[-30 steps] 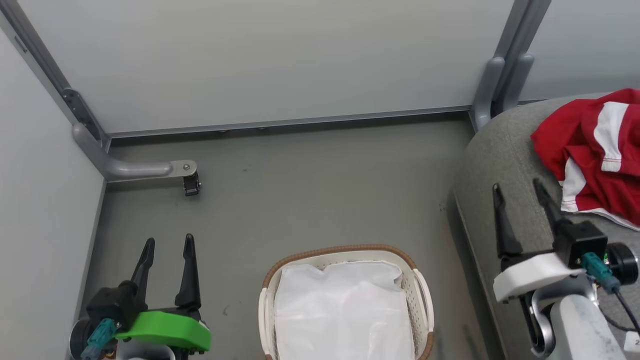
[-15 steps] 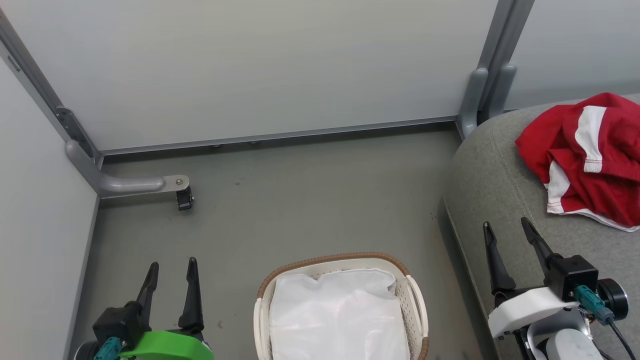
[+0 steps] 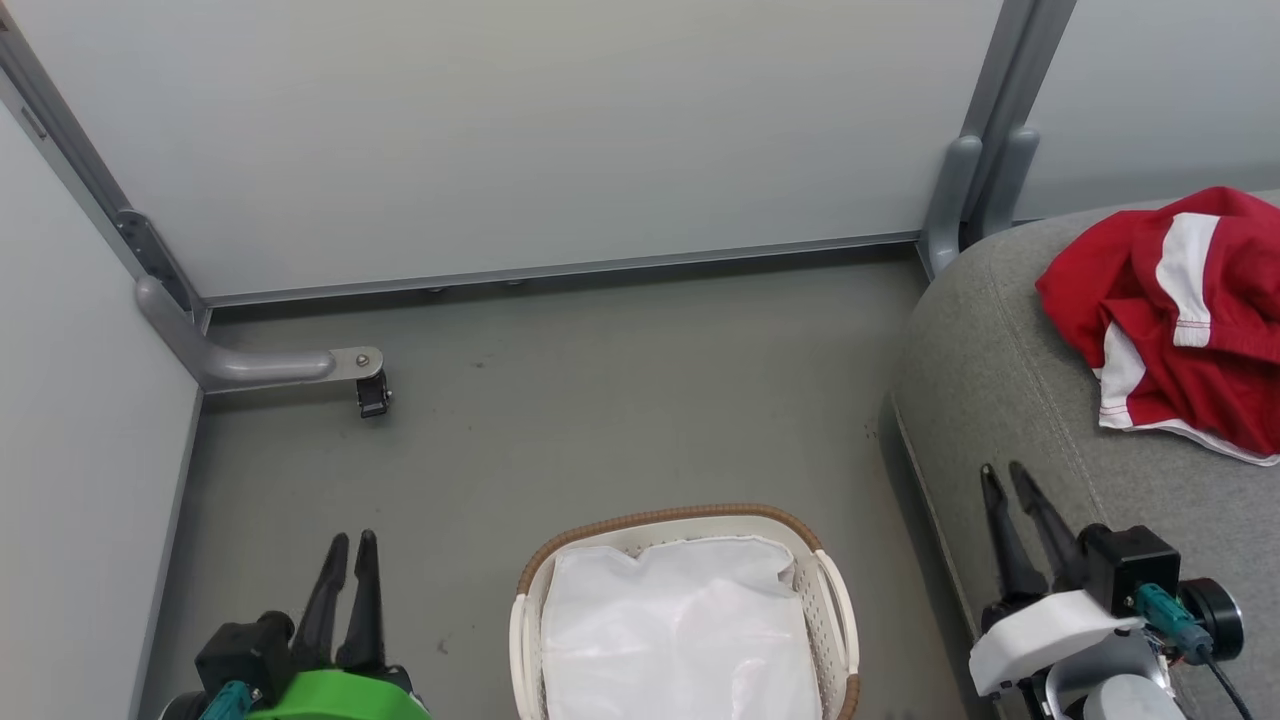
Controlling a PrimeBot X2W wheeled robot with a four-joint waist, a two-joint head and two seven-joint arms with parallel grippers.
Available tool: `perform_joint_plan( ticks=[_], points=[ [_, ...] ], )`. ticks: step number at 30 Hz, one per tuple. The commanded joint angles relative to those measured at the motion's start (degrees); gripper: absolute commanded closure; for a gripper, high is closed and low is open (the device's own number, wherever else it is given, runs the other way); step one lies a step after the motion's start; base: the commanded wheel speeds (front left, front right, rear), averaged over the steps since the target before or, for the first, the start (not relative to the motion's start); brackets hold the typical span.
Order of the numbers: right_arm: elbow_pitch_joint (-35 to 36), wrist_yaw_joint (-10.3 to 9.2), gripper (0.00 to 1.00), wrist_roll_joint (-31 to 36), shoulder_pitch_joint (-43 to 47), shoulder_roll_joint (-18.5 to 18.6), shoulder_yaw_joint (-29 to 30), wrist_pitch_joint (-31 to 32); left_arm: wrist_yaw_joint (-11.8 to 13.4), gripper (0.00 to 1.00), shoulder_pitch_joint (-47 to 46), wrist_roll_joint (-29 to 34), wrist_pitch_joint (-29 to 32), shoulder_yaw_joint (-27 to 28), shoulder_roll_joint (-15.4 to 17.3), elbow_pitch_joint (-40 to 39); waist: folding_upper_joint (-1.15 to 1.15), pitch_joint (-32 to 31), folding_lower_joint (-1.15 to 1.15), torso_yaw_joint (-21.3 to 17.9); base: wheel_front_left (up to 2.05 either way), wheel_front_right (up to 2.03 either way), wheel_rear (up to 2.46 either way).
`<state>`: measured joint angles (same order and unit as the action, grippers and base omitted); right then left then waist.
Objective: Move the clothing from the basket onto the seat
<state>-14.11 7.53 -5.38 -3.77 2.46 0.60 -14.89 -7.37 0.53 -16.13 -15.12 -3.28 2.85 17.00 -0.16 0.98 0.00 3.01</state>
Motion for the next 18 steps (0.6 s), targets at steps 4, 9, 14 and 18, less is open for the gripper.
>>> perform_joint_plan(
  ticks=[4,9,14,18],
  points=[
    [-0.7,0.00,1.00,-9.0,-0.3,-0.1,0.9,2.5,0.0,1.00,-0.5,-8.4,1.9,0.5,0.3,0.0,0.01,0.0,0.00,-0.2,0.00,0.00,0.00],
    [-0.5,-0.01,1.00,-15.6,-0.4,0.0,1.2,4.0,0.0,1.00,-1.1,-14.4,3.3,0.9,0.6,-0.2,0.02,-0.1,0.00,-0.3,0.00,0.00,0.00],
    [-0.3,-0.01,1.00,-20.9,-0.6,0.0,1.5,5.3,0.0,1.00,-1.7,-19.2,4.4,1.3,0.8,-0.3,0.02,-0.1,0.00,-0.4,0.00,0.00,0.00],
    [-0.3,-0.01,1.00,-24.8,-0.7,0.1,1.7,6.2,0.0,1.00,-2.0,-22.7,5.2,1.6,0.9,-0.4,0.03,-0.1,0.00,-0.5,0.00,0.00,0.00]
  ],
)
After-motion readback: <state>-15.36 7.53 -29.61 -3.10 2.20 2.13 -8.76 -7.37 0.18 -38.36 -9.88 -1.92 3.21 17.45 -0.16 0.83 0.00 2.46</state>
